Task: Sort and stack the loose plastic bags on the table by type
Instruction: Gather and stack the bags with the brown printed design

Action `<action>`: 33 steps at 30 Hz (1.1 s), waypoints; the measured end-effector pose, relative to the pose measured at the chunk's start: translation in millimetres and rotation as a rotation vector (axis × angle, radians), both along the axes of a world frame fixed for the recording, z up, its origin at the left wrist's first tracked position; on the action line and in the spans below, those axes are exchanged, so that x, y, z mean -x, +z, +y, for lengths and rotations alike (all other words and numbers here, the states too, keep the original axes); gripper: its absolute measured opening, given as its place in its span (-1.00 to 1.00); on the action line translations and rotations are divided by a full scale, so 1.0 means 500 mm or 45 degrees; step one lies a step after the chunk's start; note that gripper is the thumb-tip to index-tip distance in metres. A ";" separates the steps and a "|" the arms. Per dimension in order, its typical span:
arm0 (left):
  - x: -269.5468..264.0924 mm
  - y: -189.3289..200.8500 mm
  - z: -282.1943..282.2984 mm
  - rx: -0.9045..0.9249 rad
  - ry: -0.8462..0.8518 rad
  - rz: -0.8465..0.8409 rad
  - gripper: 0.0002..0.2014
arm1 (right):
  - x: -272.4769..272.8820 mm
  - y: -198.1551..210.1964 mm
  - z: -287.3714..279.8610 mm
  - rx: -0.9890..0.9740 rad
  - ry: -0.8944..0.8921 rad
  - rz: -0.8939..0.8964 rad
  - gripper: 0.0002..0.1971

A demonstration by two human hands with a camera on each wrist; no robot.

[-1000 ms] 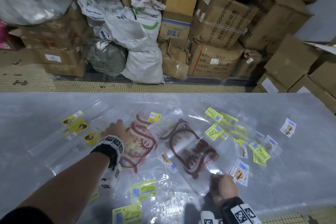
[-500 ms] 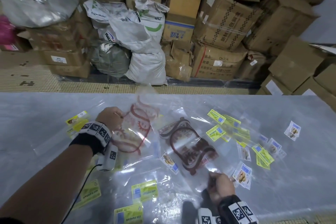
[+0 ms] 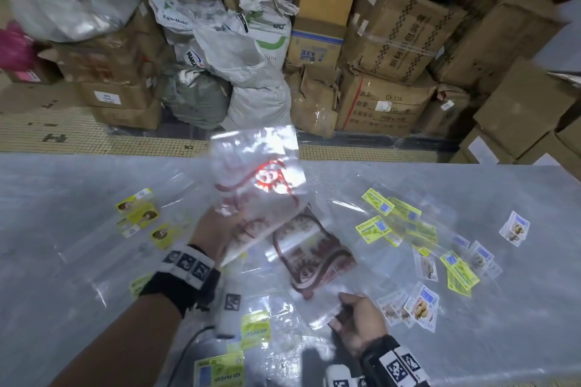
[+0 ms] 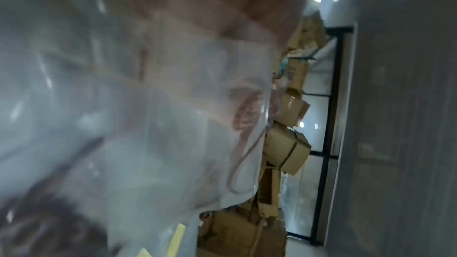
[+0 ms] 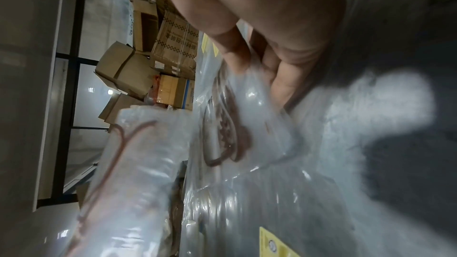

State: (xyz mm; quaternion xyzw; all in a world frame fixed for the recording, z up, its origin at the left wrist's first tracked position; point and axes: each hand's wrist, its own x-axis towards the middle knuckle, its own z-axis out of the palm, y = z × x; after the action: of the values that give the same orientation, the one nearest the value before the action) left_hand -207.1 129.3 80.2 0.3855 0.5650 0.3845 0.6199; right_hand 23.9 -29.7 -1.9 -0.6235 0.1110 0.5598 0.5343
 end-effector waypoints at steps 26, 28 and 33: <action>-0.157 -0.141 -0.156 0.356 -0.139 0.495 -0.04 | -0.032 0.010 -0.022 -0.129 0.012 0.091 -0.50; -0.160 -0.134 -0.161 0.347 -0.150 0.602 -0.09 | -0.026 0.010 -0.017 -0.089 0.093 0.042 -0.65; -0.164 -0.117 -0.165 0.351 -0.281 0.834 -0.07 | -0.022 0.001 -0.006 -0.052 0.141 -0.067 -0.67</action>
State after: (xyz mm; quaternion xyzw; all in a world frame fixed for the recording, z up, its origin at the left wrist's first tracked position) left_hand -125.2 46.9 21.8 0.4597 0.7350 0.0917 0.4900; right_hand 34.8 -32.7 -1.2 -0.6323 0.0508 0.5741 0.5177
